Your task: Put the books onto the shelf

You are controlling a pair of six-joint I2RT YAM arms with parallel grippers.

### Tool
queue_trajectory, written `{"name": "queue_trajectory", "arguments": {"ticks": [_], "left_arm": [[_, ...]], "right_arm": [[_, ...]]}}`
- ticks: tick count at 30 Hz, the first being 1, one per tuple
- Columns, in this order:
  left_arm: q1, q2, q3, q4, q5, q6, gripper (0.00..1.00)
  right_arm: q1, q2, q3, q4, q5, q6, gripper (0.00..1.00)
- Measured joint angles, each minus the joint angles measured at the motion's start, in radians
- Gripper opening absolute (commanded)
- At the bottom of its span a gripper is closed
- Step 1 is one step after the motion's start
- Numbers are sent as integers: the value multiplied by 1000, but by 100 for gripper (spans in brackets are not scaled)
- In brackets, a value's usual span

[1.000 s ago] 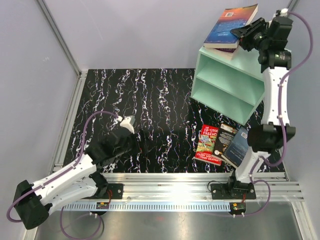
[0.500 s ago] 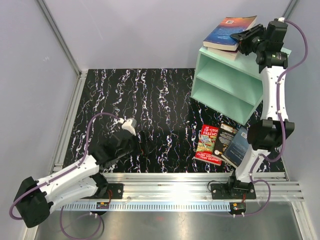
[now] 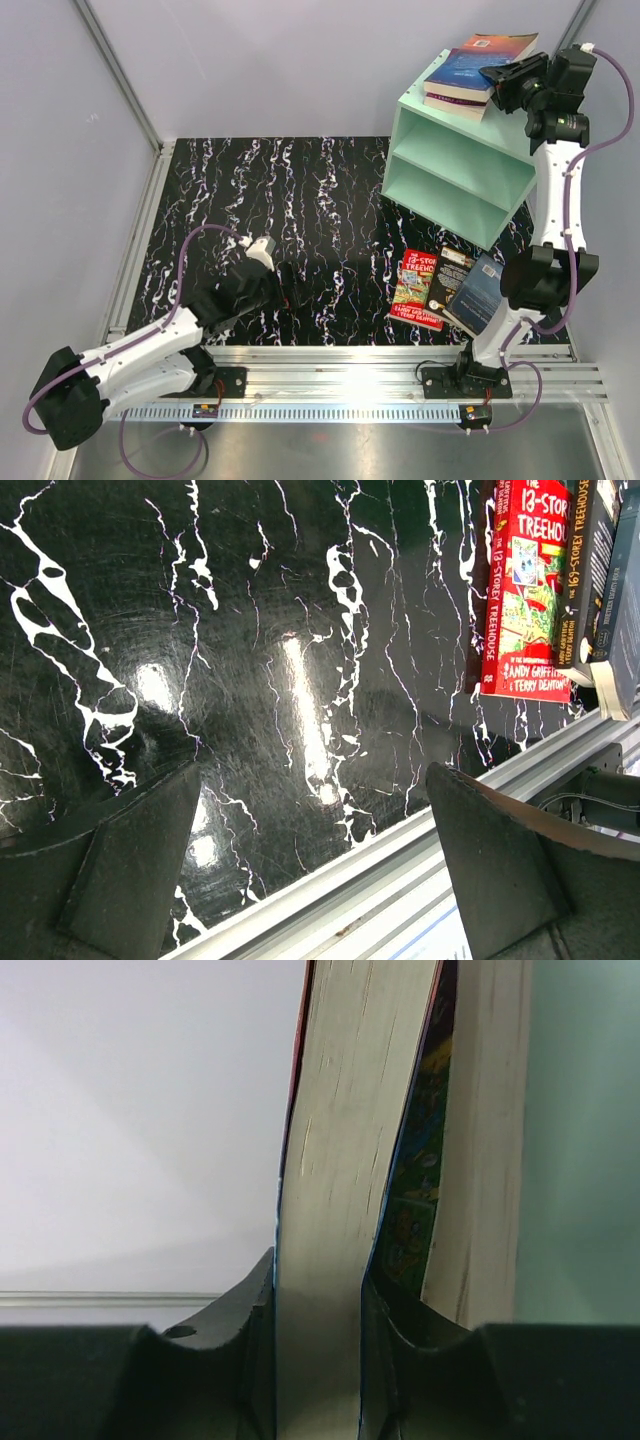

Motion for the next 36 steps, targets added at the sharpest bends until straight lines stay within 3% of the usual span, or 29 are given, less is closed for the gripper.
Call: {"name": "queue_trajectory", "arguments": {"ticks": [15, 16, 18, 21, 23, 32, 36], "left_arm": [[0, 26, -6, 16, 2, 0, 96], [0, 29, -6, 18, 2, 0, 96], [0, 33, -6, 21, 3, 0, 96], [0, 33, -6, 23, 3, -1, 96], [0, 33, -6, 23, 3, -1, 96], [0, 34, -6, 23, 4, -6, 96], [0, 34, -6, 23, 7, -8, 96]], "right_arm": [[-87, 17, -36, 29, -195, 71, 1], [-87, 18, -36, 29, -214, 72, 4], [-86, 28, -34, 29, -263, 74, 21], [-85, 60, -11, 28, -314, 72, 57], [-85, 72, 0, 20, -328, 61, 69], [-87, 73, 44, -45, -304, -14, 72], [-87, 74, 126, -158, -249, -76, 79]]}}
